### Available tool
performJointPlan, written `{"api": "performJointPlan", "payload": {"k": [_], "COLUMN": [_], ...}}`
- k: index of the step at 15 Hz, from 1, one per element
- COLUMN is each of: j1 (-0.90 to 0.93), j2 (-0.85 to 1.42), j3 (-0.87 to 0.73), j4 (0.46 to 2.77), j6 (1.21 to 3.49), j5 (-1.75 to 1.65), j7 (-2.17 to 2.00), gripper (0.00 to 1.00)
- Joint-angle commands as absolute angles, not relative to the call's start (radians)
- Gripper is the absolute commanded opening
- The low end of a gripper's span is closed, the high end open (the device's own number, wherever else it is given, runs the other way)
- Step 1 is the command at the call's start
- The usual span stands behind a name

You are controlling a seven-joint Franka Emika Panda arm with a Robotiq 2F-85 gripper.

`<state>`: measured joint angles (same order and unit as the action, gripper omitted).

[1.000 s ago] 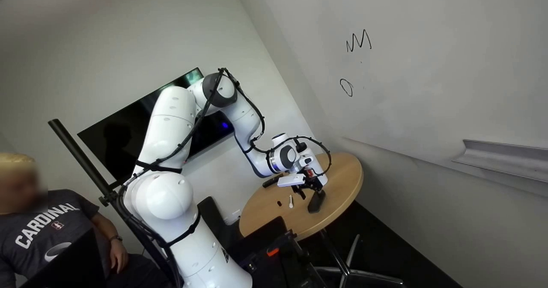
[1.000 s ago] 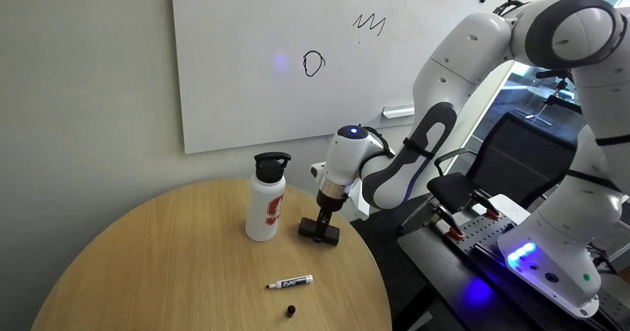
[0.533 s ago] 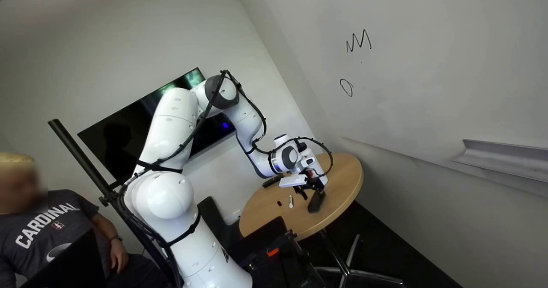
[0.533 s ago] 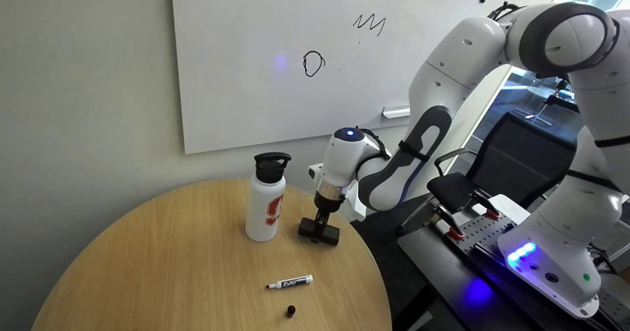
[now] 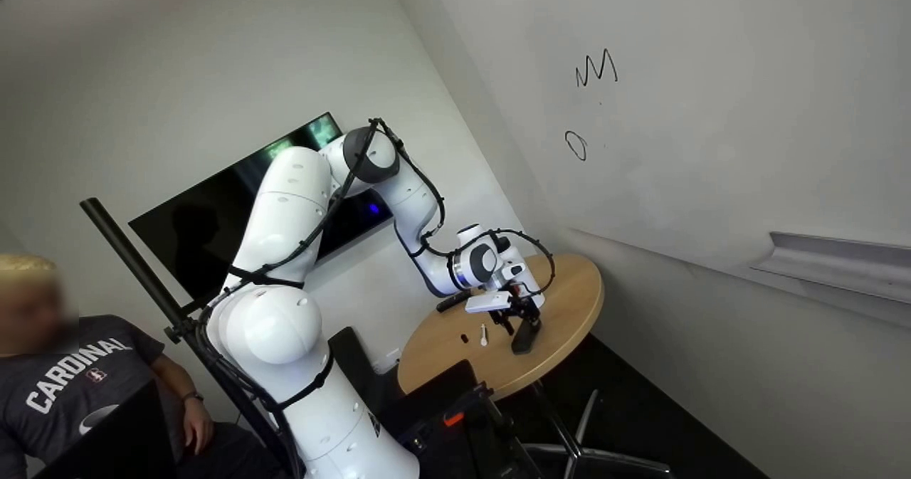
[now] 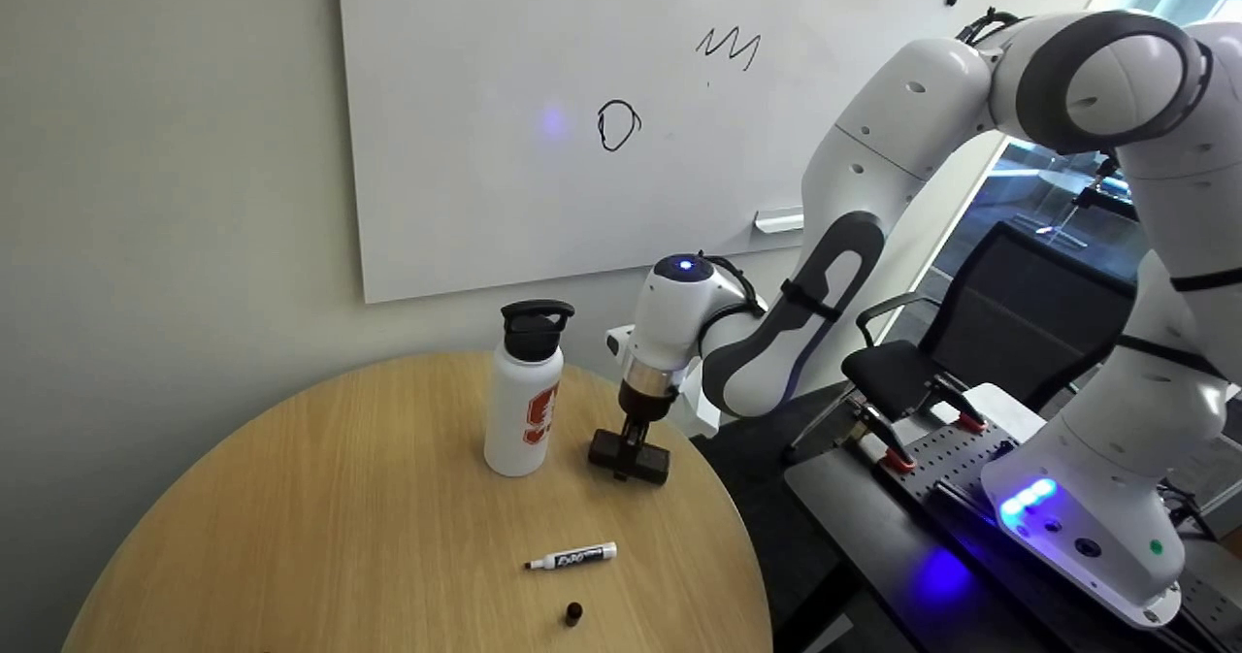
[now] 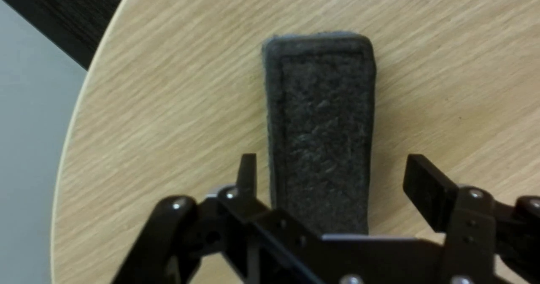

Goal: Put the lid on the bottle and then erase the circle on the whiteboard using the duster

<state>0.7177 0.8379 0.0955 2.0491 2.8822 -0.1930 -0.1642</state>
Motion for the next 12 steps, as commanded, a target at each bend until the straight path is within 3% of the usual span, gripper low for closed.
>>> {"api": "performJointPlan", "payload": {"k": [1, 5, 12], "j1": [0.726, 0.728, 0.868], "j2": [0.840, 0.833, 0.637], "j3": [0.087, 0.085, -0.062], "j4": [2.026, 2.025, 2.210], "j6": [2.835, 2.820, 2.800], "j5": [-0.178, -0.179, -0.192], "j7": [-0.161, -0.163, -0.369], "gripper": [0.58, 0.28, 0.27]}}
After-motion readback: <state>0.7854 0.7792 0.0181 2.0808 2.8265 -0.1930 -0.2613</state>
